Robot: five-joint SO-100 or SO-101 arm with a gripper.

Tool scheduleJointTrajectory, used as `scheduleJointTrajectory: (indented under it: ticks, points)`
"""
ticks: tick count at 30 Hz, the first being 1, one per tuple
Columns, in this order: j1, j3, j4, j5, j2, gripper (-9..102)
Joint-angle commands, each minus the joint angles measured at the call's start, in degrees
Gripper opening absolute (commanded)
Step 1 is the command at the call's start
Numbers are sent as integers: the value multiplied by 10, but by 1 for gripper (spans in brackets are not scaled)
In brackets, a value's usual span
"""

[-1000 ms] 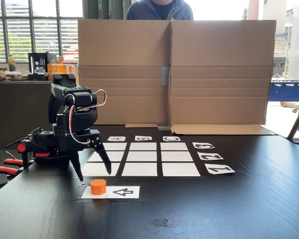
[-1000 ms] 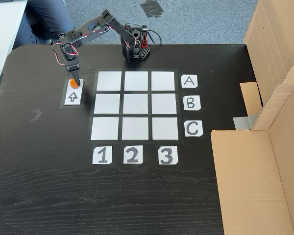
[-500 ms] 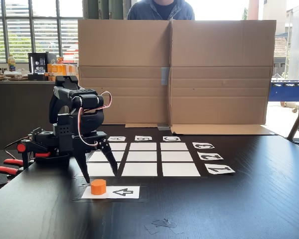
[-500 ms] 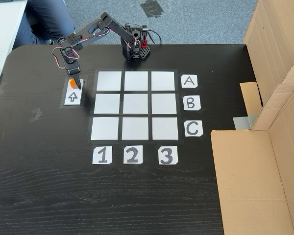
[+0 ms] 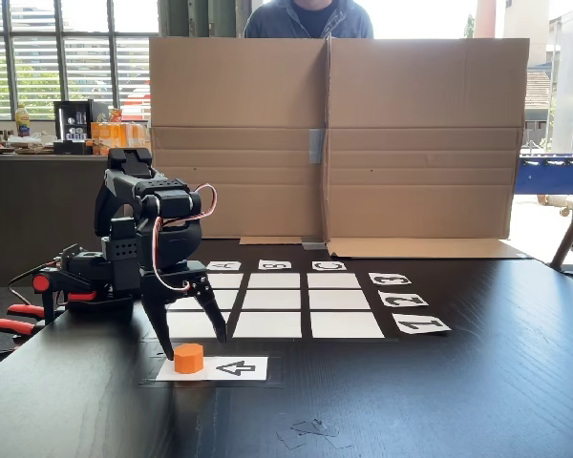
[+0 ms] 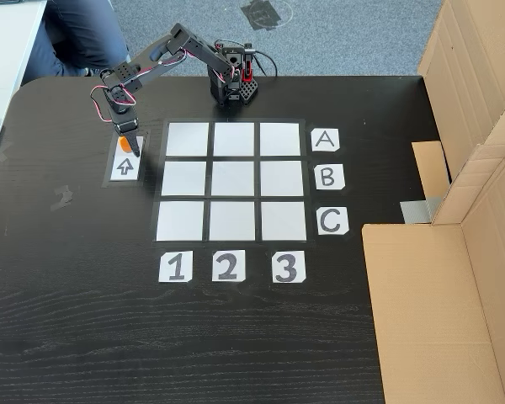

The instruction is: Pick up the round, orange token and place it in the grid on square A1.

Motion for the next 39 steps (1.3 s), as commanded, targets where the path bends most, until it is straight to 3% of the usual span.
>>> scheduleJointTrajectory:
  ticks: [1, 22, 32, 39]
  points:
    - [3, -40, -4, 6, 1, 30]
    - [11, -55, -13, 13, -18, 28]
    - [12, -55, -13, 13, -23, 21]
    - [12, -57, -13, 13, -25, 10]
